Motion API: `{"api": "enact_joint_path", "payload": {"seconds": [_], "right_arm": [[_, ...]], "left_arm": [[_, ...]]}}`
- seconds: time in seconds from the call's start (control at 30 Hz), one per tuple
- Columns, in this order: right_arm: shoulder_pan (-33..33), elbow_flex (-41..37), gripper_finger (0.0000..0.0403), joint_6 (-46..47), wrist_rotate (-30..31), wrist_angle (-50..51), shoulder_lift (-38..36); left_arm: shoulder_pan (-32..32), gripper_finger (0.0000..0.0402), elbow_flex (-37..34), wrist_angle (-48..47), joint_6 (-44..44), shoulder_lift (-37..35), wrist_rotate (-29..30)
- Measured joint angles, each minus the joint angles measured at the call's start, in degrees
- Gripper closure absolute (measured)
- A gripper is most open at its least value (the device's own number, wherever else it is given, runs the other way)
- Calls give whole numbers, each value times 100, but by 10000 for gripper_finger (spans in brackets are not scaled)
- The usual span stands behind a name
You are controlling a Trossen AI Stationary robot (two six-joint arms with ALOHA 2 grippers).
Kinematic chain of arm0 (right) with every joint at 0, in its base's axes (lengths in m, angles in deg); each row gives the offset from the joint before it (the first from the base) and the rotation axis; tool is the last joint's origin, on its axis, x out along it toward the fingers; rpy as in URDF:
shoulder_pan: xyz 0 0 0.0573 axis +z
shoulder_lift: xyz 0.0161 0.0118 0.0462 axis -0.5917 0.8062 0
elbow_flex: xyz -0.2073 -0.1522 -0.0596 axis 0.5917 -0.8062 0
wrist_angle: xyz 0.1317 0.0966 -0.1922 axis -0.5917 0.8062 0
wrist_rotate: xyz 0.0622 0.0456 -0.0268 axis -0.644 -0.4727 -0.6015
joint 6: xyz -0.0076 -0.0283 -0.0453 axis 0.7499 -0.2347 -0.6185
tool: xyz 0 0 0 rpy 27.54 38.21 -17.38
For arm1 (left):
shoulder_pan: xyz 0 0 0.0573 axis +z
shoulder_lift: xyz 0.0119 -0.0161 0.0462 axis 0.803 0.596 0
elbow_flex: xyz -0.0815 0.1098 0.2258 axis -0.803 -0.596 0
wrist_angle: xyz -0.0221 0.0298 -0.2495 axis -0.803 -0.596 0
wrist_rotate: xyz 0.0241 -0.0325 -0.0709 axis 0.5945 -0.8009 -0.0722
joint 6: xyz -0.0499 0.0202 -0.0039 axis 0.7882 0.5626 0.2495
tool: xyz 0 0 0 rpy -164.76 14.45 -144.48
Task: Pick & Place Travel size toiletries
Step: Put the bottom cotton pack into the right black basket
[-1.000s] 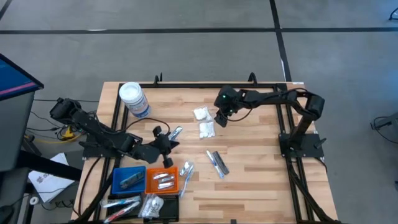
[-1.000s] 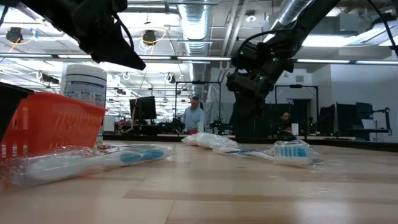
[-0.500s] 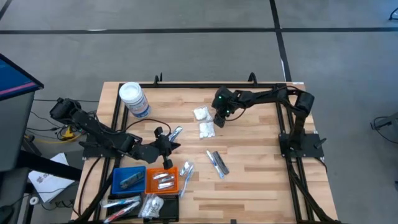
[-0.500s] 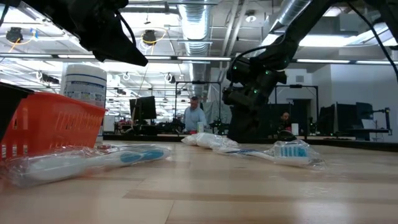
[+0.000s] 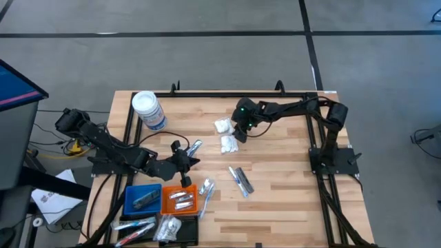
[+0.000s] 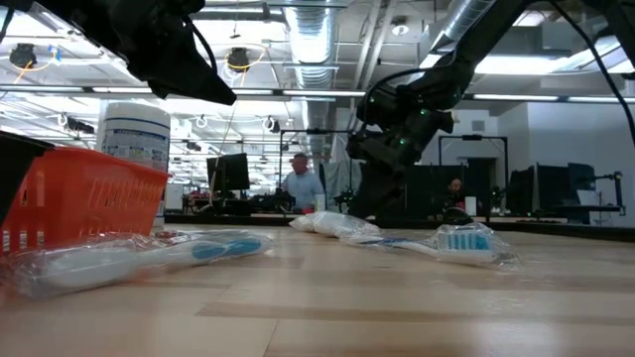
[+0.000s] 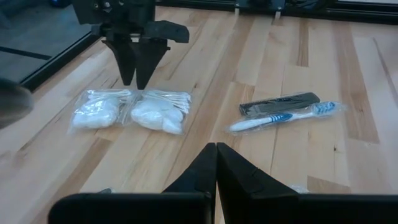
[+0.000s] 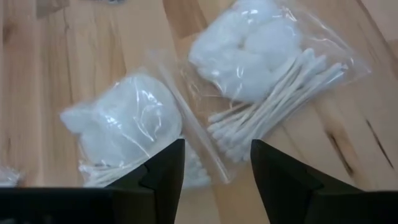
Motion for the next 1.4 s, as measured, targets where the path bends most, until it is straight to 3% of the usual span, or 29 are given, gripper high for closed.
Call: {"api": "enact_joint_path", "payload": {"seconds": [0.4,0.93,1.2,1.4], "right_arm": [[149,0,263,-128,0,112,0],[28,13,270,-36,11,72,135],[175,349,271,-178,254,592,383],[168,477,312,-304,261,907,400]], "left_arm": [[0,400,-2,2,0,0,2],[0,400,-2,50,0,0,2],[0,400,-3,71,0,0,2],[0,400,-4,85,0,0,2]]}}
